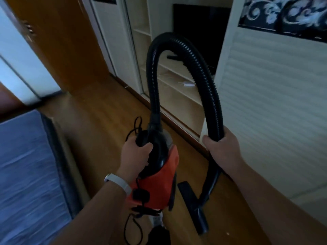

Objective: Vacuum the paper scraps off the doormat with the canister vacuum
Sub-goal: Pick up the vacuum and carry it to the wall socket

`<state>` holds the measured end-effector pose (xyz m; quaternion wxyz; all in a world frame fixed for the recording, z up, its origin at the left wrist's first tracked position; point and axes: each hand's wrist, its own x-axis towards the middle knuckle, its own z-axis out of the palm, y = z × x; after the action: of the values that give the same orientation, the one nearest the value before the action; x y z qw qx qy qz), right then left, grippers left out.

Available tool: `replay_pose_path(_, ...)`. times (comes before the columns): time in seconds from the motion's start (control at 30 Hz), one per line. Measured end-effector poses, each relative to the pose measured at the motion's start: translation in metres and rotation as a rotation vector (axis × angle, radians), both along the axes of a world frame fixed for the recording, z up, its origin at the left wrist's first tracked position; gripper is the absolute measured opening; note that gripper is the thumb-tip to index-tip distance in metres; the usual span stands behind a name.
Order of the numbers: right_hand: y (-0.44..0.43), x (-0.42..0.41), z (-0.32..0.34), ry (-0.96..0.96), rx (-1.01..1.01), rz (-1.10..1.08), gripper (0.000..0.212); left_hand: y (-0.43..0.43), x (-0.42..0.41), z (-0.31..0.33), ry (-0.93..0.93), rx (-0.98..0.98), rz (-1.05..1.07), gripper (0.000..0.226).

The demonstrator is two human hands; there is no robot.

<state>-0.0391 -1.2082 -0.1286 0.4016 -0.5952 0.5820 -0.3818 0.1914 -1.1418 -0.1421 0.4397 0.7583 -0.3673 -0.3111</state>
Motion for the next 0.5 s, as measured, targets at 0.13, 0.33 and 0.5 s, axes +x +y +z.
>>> replay_pose_path(0.13, -0.062, 0.054, -0.012, 0.044, 0.040, 0.030, 0.017, -0.052, 0.050, -0.019, 0.048, -0.031, 0.061, 0.013)
replay_pose_path(0.33, -0.155, 0.152, -0.004, 0.102, 0.067, 0.054, 0.018, -0.136, 0.145, -0.027, 0.081, -0.028, 0.082, 0.018)
replay_pose_path(0.5, -0.218, 0.221, 0.014, 0.083, 0.021, 0.073, 0.019, -0.195, 0.220, -0.020, 0.024, -0.007, 0.108, 0.007)
